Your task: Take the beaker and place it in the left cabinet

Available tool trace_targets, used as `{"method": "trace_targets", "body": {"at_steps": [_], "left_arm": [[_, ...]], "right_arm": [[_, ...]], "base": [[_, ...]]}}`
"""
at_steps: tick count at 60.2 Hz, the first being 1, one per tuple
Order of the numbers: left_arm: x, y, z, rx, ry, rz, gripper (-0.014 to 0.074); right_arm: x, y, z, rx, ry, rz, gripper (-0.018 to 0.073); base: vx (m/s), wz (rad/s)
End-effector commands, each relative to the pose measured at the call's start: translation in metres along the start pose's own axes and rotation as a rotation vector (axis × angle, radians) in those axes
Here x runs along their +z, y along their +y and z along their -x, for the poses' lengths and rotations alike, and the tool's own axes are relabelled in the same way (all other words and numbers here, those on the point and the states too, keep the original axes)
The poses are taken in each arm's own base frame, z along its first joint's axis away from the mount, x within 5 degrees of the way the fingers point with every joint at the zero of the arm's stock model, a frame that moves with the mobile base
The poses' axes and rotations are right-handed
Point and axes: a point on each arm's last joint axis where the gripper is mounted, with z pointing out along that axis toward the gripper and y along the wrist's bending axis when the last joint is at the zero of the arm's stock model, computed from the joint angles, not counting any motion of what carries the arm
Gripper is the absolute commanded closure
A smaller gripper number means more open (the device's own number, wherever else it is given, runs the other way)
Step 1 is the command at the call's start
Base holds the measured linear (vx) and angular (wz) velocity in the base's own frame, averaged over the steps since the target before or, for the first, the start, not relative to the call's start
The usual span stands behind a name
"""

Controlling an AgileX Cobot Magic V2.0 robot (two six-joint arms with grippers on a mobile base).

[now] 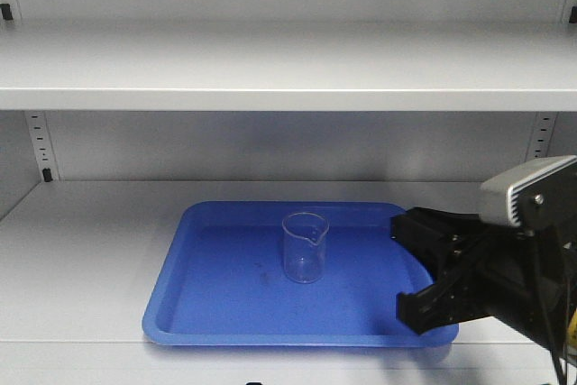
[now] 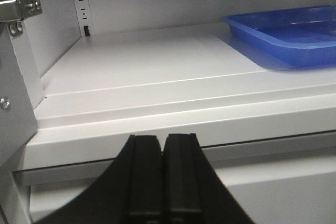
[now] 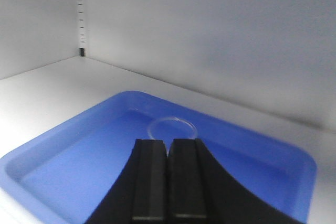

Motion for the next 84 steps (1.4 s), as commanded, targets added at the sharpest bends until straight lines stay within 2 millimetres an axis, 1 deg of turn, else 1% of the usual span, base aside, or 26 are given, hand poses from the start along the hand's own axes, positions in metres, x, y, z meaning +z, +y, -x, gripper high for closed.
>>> {"method": "trace_targets", "body": {"at_steps": [1, 4, 8, 11, 12, 16, 23, 31, 39, 40, 47, 51, 55, 62, 84], "left_arm": [[-0.001, -0.001, 0.004, -0.006, -0.094, -0.009, 0.0604], [-0.001, -0.001, 0.004, -0.006, -0.094, -0.009, 0.0604], [-0.001, -0.001, 0.004, -0.006, -0.094, -0.009, 0.0604], [-0.001, -0.001, 0.004, -0.006, -0.094, -0.009, 0.0604], [-0.001, -0.001, 0.004, -0.006, -0.094, -0.009, 0.0604], [-0.001, -0.001, 0.004, -0.006, -0.094, -0.009, 0.0604], [-0.001, -0.001, 0.004, -0.006, -0.094, -0.009, 0.0604], [-0.001, -0.001, 0.004, -0.006, -0.094, -0.009, 0.0604], [-0.001, -0.001, 0.004, -0.006, -0.094, -0.009, 0.0604], [-0.001, -0.001, 0.004, -0.006, -0.094, -0.009, 0.0604], [-0.001, -0.001, 0.004, -0.006, -0.094, -0.009, 0.0604], [-0.001, -0.001, 0.004, -0.006, -0.094, -0.009, 0.0604], [-0.001, -0.001, 0.004, -0.006, -0.094, -0.009, 0.0604], [-0.001, -0.001, 0.004, -0.006, -0.094, -0.009, 0.0604], [-0.001, -0.001, 0.004, -0.006, -0.094, -0.009, 0.0604]], "right_arm": [[-0.013, -0.007, 0.009, 0.094, 0.002, -0.086, 0.0568], [-0.022, -0.010, 0.003, 0.088, 0.054, -0.123, 0.0568], [-0.038, -0.009, -0.005, 0.044, 0.094, -0.140, 0.0568], [-0.050, -0.007, -0.016, 0.016, 0.109, -0.139, 0.0568], [-0.056, -0.007, -0.017, 0.007, 0.097, -0.140, 0.0568], [-0.073, -0.009, -0.031, 0.021, 0.072, -0.162, 0.0568], [-0.102, -0.015, -0.051, 0.073, -0.041, -0.242, 0.0568], [-0.132, -0.017, -0.087, 0.080, -0.103, -0.344, 0.0568], [-0.155, -0.012, -0.119, 0.102, -0.159, -0.428, 0.0568], [-0.157, -0.012, -0.125, 0.107, -0.159, -0.438, 0.0568], [-0.170, -0.006, -0.149, 0.116, -0.220, -0.476, 0.0568], [-0.174, -0.004, -0.159, 0.110, -0.254, -0.485, 0.0568], [-0.179, -0.002, -0.161, 0.108, -0.251, -0.495, 0.0568], [-0.178, -0.002, -0.164, 0.087, -0.213, -0.499, 0.0568], [-0.178, -0.002, -0.164, 0.085, -0.214, -0.500, 0.0568]], "base": [[0.00, 0.00], [0.00, 0.00], [0.00, 0.00], [0.00, 0.00], [0.00, 0.00], [0.00, 0.00], [0.00, 0.00], [0.00, 0.00], [0.00, 0.00], [0.00, 0.00], [0.00, 0.00], [0.00, 0.00], [0.00, 0.00], [0.00, 0.00], [0.00, 0.00]]}}
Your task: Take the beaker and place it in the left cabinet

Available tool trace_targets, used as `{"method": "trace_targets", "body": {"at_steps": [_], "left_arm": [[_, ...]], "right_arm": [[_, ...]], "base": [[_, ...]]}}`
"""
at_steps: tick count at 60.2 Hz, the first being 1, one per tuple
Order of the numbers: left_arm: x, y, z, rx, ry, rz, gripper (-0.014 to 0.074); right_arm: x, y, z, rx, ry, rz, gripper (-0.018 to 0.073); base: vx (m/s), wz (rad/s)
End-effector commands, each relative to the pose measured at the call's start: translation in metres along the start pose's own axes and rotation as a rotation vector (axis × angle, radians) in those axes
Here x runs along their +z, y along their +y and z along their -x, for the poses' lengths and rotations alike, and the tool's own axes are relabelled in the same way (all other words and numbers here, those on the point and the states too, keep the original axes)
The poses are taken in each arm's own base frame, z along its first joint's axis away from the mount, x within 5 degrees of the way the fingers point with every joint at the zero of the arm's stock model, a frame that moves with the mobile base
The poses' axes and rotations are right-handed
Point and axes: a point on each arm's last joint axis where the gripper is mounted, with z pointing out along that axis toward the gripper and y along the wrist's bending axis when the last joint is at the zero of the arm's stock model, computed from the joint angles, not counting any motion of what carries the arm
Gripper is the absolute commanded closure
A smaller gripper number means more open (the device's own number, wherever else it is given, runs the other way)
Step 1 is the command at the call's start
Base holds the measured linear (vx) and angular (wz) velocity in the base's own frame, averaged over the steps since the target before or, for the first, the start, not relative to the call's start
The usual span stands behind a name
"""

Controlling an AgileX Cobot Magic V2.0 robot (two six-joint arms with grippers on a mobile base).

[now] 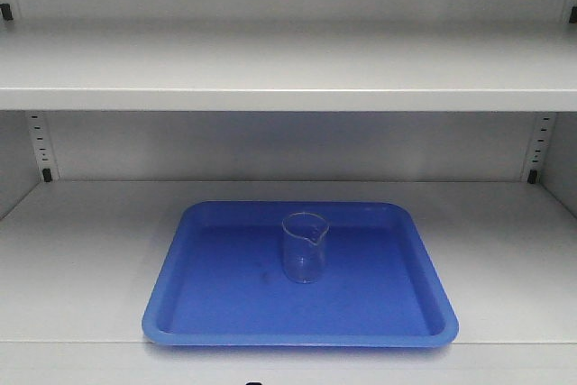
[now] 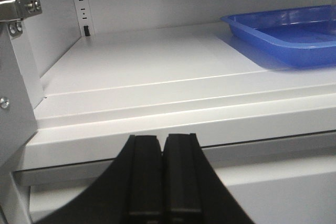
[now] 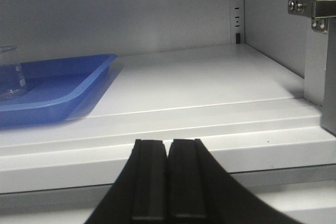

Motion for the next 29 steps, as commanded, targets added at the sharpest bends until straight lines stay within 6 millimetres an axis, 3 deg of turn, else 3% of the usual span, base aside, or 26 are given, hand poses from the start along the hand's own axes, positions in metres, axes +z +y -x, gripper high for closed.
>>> {"method": "trace_targets", "body": {"at_steps": [1, 29], "left_arm": [[-0.0010, -0.0009, 0.0042, -0.006, -0.094, -0.009, 0.0604], [-0.0010, -0.0009, 0.0042, -0.006, -0.094, -0.009, 0.0604]], "right_arm": [[-0.0013, 0.0007, 0.0054, -0.013, -0.085, 0.006, 0.0568], [-0.0013, 0.0007, 0.0054, -0.016, -0.085, 0.006, 0.0568]], "base": [[0.00, 0.00], [0.00, 0.00]]}}
